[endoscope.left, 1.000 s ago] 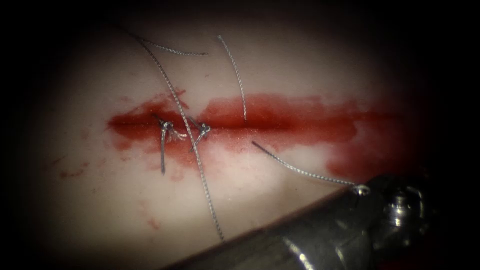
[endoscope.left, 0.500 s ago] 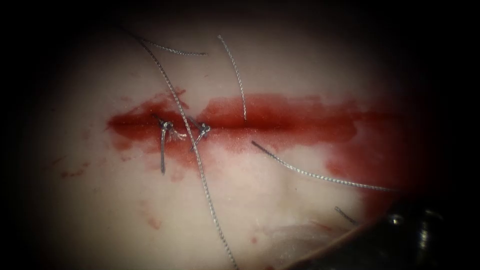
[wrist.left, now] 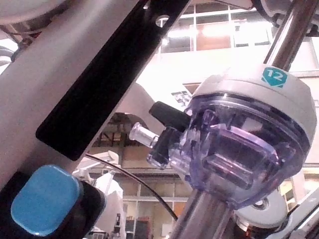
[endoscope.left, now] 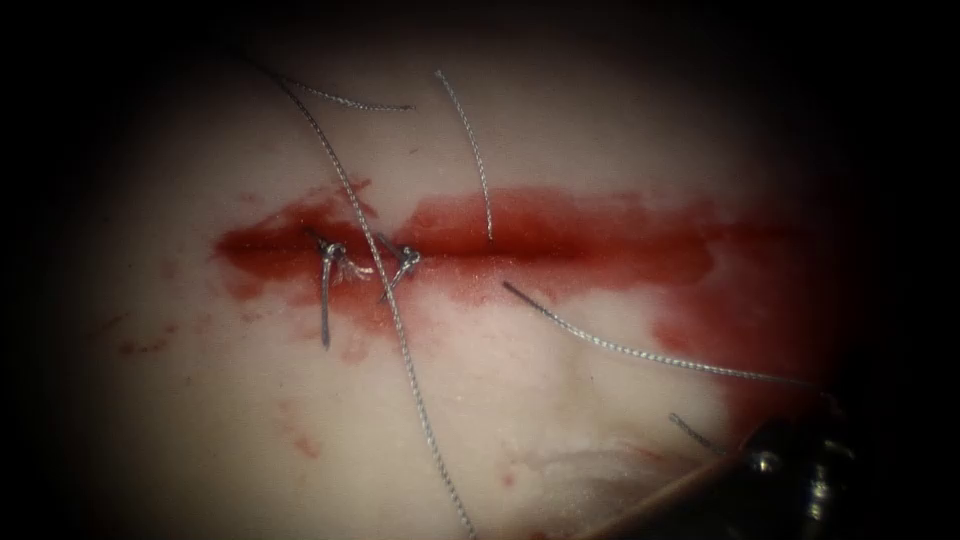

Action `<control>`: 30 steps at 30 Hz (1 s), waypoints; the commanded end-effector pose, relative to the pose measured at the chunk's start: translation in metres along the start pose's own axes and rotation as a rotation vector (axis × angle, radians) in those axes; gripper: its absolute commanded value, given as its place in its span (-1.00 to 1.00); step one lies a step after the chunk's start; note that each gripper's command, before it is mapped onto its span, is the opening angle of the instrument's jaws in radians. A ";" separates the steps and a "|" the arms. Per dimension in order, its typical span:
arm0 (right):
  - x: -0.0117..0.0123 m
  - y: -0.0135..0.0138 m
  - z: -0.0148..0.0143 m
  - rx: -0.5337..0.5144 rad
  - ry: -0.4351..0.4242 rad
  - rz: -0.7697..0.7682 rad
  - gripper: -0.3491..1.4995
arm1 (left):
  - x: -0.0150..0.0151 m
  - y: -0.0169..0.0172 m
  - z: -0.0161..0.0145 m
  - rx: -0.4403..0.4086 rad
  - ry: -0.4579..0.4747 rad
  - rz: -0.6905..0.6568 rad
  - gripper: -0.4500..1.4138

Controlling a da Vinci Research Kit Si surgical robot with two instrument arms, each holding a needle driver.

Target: Wound Closure

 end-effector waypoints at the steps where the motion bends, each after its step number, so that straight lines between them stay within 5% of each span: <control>1: 0.0013 0.0000 0.0002 -0.002 0.009 -0.002 0.72 | -0.0009 0.0012 0.0002 -0.026 0.013 0.010 0.19; 5: 0.0012 -0.0001 0.0002 -0.002 0.010 -0.001 0.74 | -0.0014 0.0011 0.0009 -0.091 0.071 0.007 0.14; 8: 0.0012 -0.0001 0.0002 -0.002 0.010 -0.001 0.76 | -0.0015 0.0007 0.0017 -0.122 0.095 -0.009 0.30; 11: 0.0011 -0.0002 0.0002 -0.003 0.010 -0.001 0.76 | -0.0012 -0.0002 0.0029 -0.101 0.106 0.006 0.28; 13: 0.0011 -0.0002 0.0002 -0.003 0.010 -0.001 0.78 | -0.0008 -0.0008 0.0038 -0.085 0.113 0.033 0.14; 18: 0.0011 -0.0003 0.0002 -0.004 0.010 0.001 0.80 | -0.0001 -0.0007 0.0060 -0.079 0.144 0.058 -1.00; 30: 0.0011 -0.0004 0.0002 -0.004 0.010 0.002 0.82 | 0.0002 -0.0002 0.0030 -0.072 0.134 0.052 -1.00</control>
